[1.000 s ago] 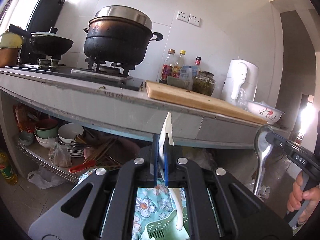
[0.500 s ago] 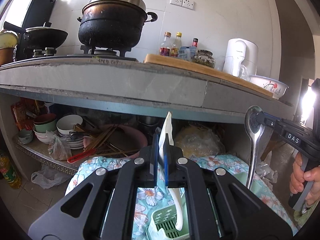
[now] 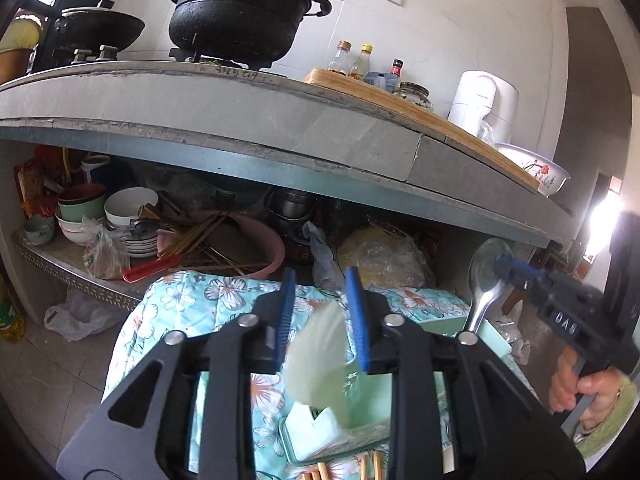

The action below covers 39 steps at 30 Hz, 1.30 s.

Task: Organize utensils
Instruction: 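Lower the paddle into the green holder with the left gripper while the right drops the spoon in, then move the right gripper to the white ladle handle and close on it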

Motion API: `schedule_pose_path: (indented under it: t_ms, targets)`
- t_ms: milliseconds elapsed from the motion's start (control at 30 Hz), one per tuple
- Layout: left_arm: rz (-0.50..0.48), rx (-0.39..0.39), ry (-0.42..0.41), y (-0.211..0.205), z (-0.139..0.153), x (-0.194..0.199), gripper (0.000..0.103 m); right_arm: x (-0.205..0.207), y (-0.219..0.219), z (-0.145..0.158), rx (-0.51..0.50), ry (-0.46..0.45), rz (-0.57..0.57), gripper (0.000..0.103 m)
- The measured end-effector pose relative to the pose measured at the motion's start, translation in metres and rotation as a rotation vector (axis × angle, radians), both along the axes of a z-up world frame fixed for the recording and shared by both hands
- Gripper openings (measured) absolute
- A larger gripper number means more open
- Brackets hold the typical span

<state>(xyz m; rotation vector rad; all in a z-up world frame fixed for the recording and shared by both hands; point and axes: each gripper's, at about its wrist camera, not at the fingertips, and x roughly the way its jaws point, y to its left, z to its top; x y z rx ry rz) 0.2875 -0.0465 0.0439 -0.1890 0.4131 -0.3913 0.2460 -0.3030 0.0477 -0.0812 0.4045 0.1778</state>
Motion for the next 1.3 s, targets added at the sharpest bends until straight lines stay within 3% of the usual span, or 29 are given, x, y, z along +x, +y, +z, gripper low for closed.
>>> schedule_pose_path:
  t_ms: [167,300,533,633,767,967,1100,1300]
  targets:
    - [0.001,-0.026,0.002,0.007,0.005,-0.009,0.045,-0.005,-0.007,-0.007,0.080,0.065,0.023,0.008]
    - [-0.003,-0.031,0.000,0.010,0.010,-0.022,0.060,-0.017,-0.018,-0.005,0.165,0.078,0.023,0.017]
    - [-0.047,-0.008,0.017,0.011,0.018,-0.052,0.080,-0.055,-0.036,0.011,0.253,0.048,0.015,0.038]
    - [-0.066,-0.005,0.043,0.014,0.014,-0.066,0.085,-0.076,-0.039,0.014,0.266,0.054,0.013,0.051]
    - [-0.100,0.053,0.122,0.011,0.001,-0.080,0.086,-0.107,-0.032,0.006,0.227,0.097,-0.006,0.073]
    - [-0.157,0.159,0.242,0.000,-0.032,-0.103,0.088,-0.146,-0.014,-0.033,0.121,0.226,-0.083,0.093]
    - [-0.190,0.164,0.322,-0.002,-0.054,-0.117,0.089,-0.167,-0.003,-0.065,0.048,0.317,-0.135,0.096]
    - [-0.152,0.094,0.408,0.006,-0.076,-0.131,0.092,-0.187,-0.001,-0.095,-0.047,0.380,-0.271,0.096]
